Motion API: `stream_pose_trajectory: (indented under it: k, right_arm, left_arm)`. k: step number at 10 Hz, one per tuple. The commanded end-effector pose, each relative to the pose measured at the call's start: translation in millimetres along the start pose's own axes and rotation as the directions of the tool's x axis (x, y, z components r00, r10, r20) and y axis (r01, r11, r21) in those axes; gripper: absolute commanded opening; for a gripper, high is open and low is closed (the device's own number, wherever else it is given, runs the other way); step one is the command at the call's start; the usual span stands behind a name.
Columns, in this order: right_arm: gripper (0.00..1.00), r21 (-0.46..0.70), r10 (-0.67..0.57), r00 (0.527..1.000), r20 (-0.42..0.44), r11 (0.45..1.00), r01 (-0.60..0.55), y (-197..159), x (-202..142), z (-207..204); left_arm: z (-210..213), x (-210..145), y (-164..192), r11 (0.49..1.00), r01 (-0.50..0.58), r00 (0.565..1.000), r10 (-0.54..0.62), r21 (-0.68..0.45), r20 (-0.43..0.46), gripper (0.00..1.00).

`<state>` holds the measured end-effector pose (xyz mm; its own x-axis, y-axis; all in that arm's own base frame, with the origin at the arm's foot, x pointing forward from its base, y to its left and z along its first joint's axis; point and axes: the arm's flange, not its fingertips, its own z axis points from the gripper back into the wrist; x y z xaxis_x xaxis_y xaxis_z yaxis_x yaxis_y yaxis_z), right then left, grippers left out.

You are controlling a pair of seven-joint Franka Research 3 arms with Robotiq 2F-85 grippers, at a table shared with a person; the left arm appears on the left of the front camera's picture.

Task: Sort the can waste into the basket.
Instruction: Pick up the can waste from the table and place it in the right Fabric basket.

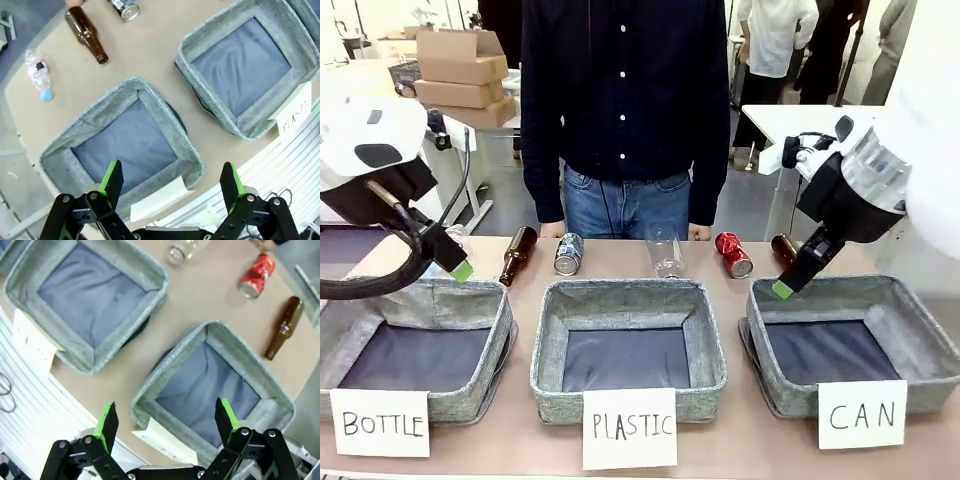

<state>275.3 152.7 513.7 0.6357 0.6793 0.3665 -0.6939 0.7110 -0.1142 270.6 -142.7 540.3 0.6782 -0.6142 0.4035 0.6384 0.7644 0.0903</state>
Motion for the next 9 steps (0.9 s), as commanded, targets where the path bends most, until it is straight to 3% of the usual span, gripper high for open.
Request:
stream_pose_trajectory:
  k: [1,2,3,4,5,6,7,9]
  right_arm:
    - [1.0,0.001,0.004,1.0,-0.009,1.0,-0.004,0.4,0.3,-2.8]
    - [1.0,0.181,-0.11,0.986,0.128,0.98,0.086,-9.1,-6.5,4.4]
    - [1.0,0.509,-0.403,0.907,0.118,0.809,0.293,-28.9,-20.0,17.8]
    - [1.0,0.761,-0.513,0.858,0.024,0.566,0.317,-53.7,-43.5,23.8]
    - [1.0,0.853,-0.62,0.783,0.042,0.43,0.295,-76.8,-64.1,21.9]
    - [1.0,0.898,-0.67,0.741,0.04,0.35,0.268,-90.4,-79.4,19.6]
    - [1.0,0.927,-0.71,0.703,0.036,0.286,0.242,-102.0,-92.7,15.2]
    - [1.0,0.945,-0.765,0.642,0.061,0.252,0.21,-115.3,-110.9,8.0]
  left_arm:
    - [-4.9,-0.5,1.1,1.0,-0.001,1.0,0.001,-0.014,-0.01,1.0]
    - [2.9,1.6,16.1,0.976,-0.077,0.992,0.095,-0.202,0.078,1.0]
    - [15.7,-5.8,48.0,0.84,-0.143,0.961,0.245,-0.523,0.131,1.0]
    - [15.0,-9.2,83.1,0.613,-0.228,0.896,0.437,-0.756,0.084,1.0]
    - [7.6,-14.8,108.5,0.425,-0.272,0.826,0.564,-0.863,0.018,1.0]
    - [1.1,-19.5,118.8,0.33,-0.277,0.781,0.625,-0.902,-0.011,1.0]
    - [-4.2,-22.7,123.1,0.275,-0.274,0.746,0.666,-0.922,-0.023,1.0]
    - [-12.7,-32.6,127.7,0.22,-0.242,0.717,0.697,-0.945,-0.021,1.0]
